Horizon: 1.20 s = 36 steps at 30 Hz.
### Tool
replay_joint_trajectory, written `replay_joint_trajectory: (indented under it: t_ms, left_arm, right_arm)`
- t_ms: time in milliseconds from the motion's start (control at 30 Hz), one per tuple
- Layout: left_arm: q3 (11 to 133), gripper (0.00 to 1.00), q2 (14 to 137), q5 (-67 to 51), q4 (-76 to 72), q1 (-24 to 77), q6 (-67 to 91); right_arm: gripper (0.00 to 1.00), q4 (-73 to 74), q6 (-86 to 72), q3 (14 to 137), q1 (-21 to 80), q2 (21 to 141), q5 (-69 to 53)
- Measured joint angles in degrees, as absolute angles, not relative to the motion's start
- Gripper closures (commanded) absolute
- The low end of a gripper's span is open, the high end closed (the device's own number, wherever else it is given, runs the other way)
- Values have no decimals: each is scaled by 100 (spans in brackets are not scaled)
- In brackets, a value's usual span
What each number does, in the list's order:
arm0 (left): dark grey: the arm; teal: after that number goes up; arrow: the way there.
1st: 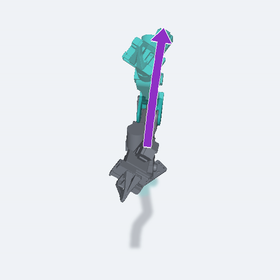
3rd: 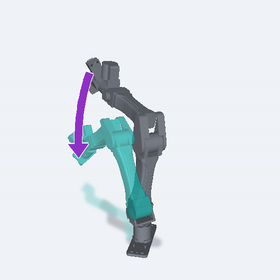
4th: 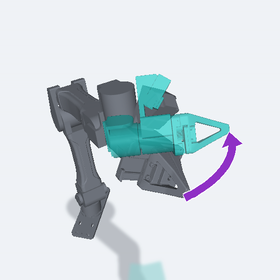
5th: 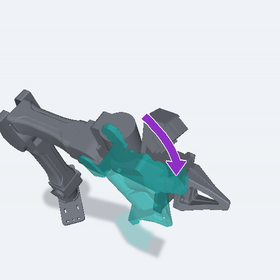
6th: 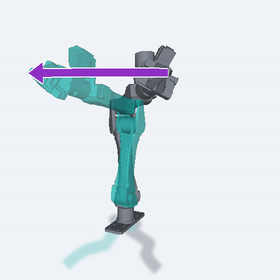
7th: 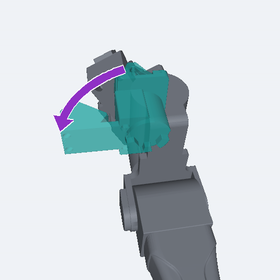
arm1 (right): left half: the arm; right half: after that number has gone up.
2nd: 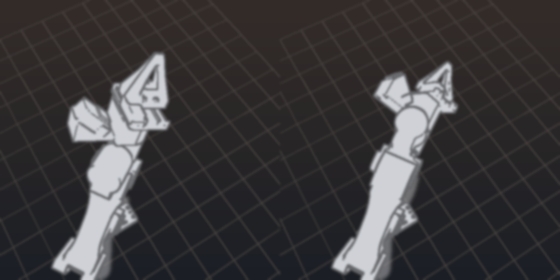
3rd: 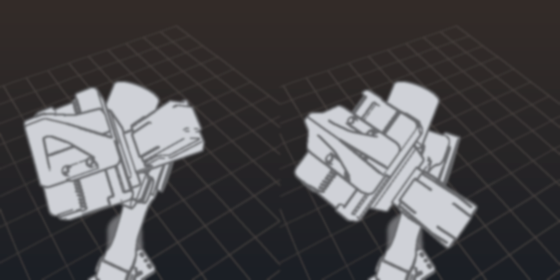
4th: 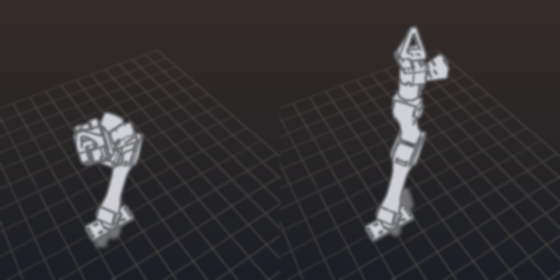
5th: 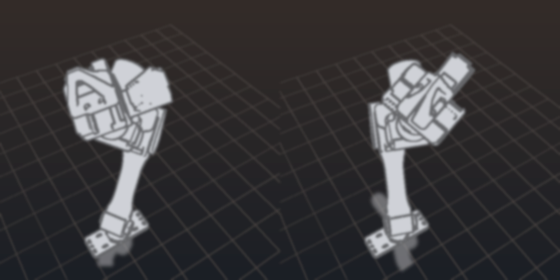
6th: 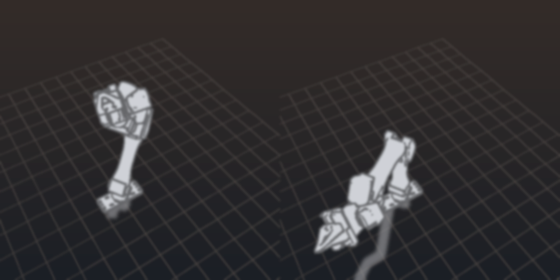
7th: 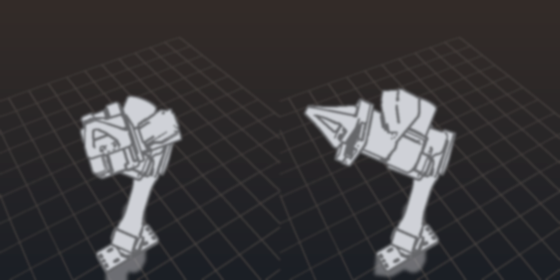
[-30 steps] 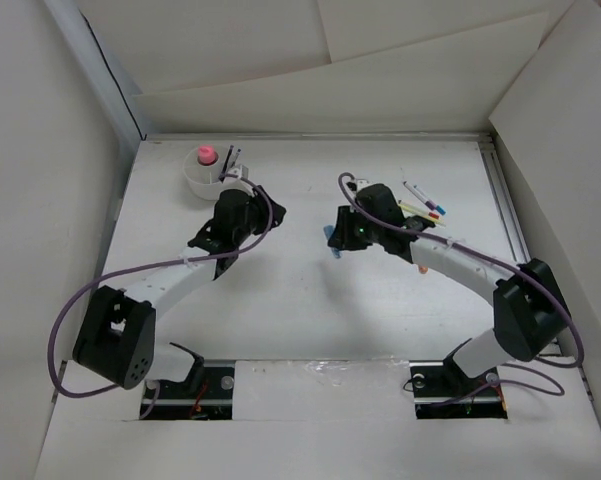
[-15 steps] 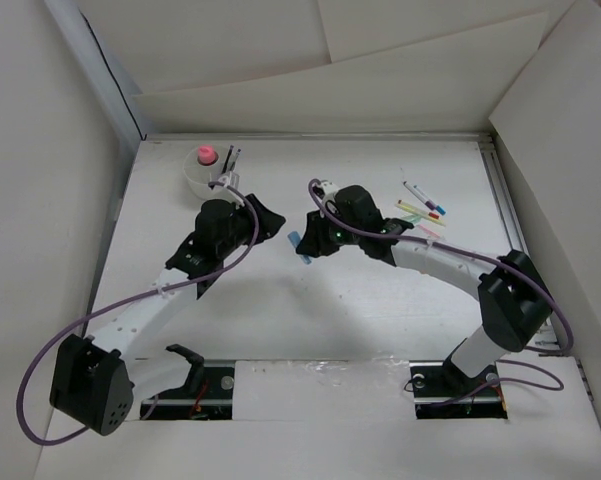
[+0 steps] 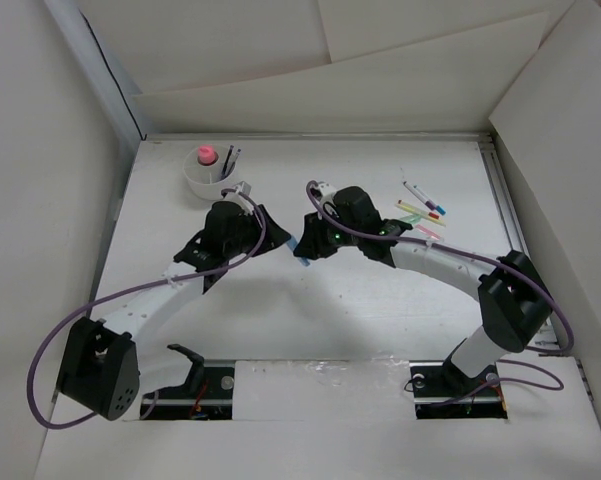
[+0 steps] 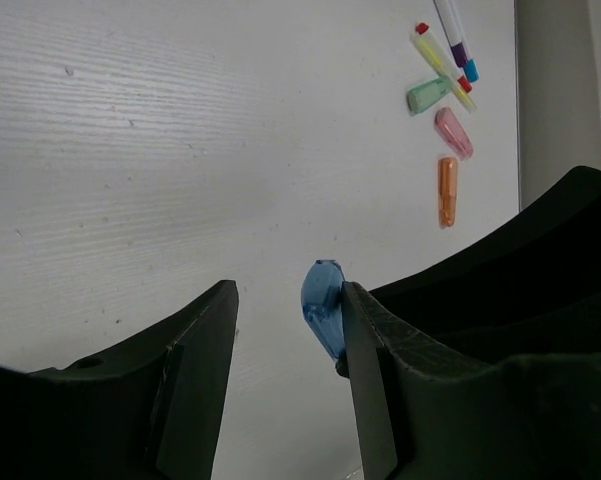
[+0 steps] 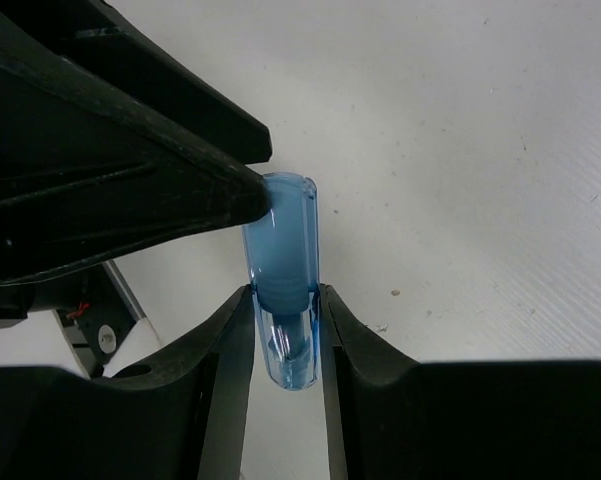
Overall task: Sort the stationery into containers
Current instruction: Pass the stationery from the right arm to the left
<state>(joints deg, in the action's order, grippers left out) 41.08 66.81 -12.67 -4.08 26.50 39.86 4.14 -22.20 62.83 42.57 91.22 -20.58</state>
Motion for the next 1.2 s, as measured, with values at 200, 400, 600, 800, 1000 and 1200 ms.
replay_joint_trajectory:
  t_ms: [200, 400, 600, 800, 1000, 1200]
  left_arm:
    - [4115, 58, 6893, -1546, -596, 2652, 3966]
    - [3983, 79, 6995, -1806, -926, 2652, 4040]
    - [3964, 95, 6995, -1892, -1092, 2655, 4095]
    - [3942, 100, 6989, -1863, -1114, 2655, 4115]
    - [3951, 100, 6978, -1551, -1011, 2655, 4101]
    - [4377, 100, 7242, -1131, -843, 2655, 4069]
  right_arm:
    - [83, 405, -2220, 6283, 4289, 9124, -2163]
    - [83, 364, -2222, 6283, 4322, 9129, -2233]
    - [83, 346, -2220, 6283, 4320, 9159, -2248]
    - [59, 349, -2213, 6283, 4322, 9161, -2246]
    - [45, 298, -2156, 6281, 4322, 9155, -2211]
    - [42, 296, -2112, 6165, 4322, 8982, -2130]
